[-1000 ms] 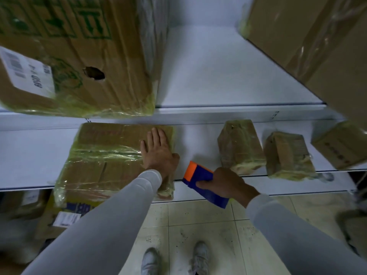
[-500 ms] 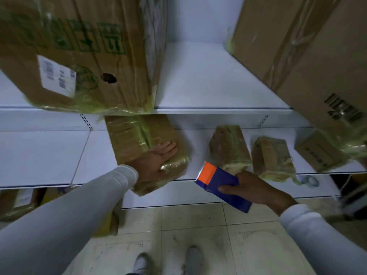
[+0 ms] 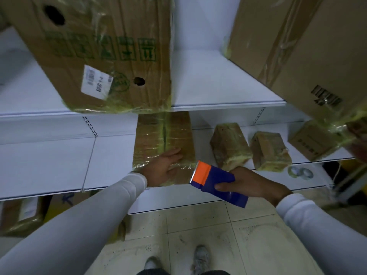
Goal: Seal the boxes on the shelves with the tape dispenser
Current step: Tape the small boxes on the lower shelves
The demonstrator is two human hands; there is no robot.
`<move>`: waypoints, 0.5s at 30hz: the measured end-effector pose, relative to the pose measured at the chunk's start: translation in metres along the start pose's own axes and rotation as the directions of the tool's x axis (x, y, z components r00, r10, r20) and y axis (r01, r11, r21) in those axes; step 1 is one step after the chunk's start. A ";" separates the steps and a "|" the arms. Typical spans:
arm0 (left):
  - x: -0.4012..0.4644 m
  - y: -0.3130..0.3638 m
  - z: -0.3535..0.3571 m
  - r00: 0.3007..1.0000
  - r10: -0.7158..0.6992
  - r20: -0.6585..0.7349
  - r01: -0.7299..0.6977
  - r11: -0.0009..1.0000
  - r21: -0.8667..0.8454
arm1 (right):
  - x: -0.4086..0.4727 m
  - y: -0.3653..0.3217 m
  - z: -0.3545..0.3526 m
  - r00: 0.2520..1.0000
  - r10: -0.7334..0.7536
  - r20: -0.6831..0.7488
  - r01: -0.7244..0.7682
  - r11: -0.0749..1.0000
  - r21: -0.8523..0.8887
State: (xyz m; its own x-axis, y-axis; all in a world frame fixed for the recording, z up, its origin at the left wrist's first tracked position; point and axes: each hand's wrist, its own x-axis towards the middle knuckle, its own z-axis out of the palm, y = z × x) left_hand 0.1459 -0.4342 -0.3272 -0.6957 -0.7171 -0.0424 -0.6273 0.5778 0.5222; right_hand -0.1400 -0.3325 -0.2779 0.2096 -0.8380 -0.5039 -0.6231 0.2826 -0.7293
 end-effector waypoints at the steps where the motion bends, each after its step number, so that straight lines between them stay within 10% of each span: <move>1: -0.007 0.004 -0.002 0.999 -0.020 -0.043 0.017 0.996 -0.083 | 0.001 -0.004 0.004 1.000 -0.014 0.009 0.014 1.000 0.005; 8: -0.055 0.015 -0.026 0.986 -0.153 0.073 0.166 0.779 -0.605 | 0.021 -0.043 0.036 0.991 -0.099 0.088 0.100 0.995 -0.013; 15: -0.081 0.009 -0.043 0.964 -0.212 0.159 0.255 0.573 -0.779 | 0.037 -0.070 0.051 0.981 -0.136 0.137 0.139 0.990 -0.017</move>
State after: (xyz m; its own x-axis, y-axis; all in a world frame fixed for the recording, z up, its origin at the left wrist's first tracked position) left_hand 0.2119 -0.3875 -0.2822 -0.5935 -0.7519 -0.2872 -0.2642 -0.1550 0.9519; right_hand -0.0497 -0.3598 -0.2692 0.3937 -0.7966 -0.4588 -0.6003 0.1552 -0.7846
